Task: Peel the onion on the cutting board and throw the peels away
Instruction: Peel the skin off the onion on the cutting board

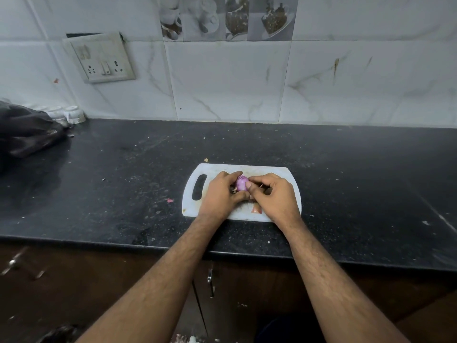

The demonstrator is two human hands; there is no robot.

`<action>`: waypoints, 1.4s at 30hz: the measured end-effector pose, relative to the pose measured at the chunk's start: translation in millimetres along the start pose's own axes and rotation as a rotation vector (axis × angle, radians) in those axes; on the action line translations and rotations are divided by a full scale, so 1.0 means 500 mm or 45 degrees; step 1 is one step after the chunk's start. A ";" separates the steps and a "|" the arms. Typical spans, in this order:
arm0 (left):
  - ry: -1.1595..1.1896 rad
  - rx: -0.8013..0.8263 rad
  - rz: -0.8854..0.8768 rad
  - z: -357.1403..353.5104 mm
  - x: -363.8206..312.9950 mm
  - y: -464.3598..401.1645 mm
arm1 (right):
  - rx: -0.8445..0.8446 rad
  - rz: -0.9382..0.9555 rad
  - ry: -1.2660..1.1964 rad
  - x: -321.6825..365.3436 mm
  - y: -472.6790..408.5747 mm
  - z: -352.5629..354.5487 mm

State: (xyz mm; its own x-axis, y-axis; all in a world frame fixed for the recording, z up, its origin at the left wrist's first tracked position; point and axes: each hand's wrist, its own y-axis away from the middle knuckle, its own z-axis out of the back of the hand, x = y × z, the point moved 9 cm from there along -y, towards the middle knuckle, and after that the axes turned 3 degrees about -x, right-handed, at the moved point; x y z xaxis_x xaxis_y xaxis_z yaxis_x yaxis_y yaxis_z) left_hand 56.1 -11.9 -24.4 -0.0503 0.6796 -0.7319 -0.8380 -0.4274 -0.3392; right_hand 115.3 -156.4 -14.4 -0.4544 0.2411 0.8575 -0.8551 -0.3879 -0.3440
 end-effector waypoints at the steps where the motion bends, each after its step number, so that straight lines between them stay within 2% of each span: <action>1: -0.001 0.000 -0.002 0.000 0.001 0.000 | 0.014 -0.007 -0.007 -0.002 0.000 -0.002; 8: 0.205 0.035 0.052 0.003 0.015 0.003 | 0.050 -0.093 -0.114 -0.021 -0.003 0.000; 21: 0.214 0.059 0.074 -0.003 0.024 0.004 | -0.024 -0.096 -0.102 -0.016 0.000 0.010; 31: 0.105 0.027 0.011 0.000 0.004 0.005 | -0.109 -0.071 0.128 0.009 0.015 0.018; 34: 0.151 0.035 0.021 -0.001 0.009 0.006 | -0.107 -0.099 0.202 0.006 0.015 0.014; 39: 0.239 0.060 0.005 0.000 0.002 0.013 | -0.255 -0.183 0.365 -0.024 0.000 0.033; 42: 0.213 0.042 -0.023 0.003 -0.001 0.012 | -0.257 -0.126 0.413 -0.026 -0.006 0.025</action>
State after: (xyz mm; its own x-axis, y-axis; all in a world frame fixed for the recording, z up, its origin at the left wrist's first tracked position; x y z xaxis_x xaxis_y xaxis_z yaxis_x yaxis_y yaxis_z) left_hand 50.2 -14.1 -25.2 0.0536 0.5767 -0.8152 -0.8556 -0.3944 -0.3353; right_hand 126.8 -169.7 -19.9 -0.3948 0.5497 0.7362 -0.9160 -0.1734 -0.3617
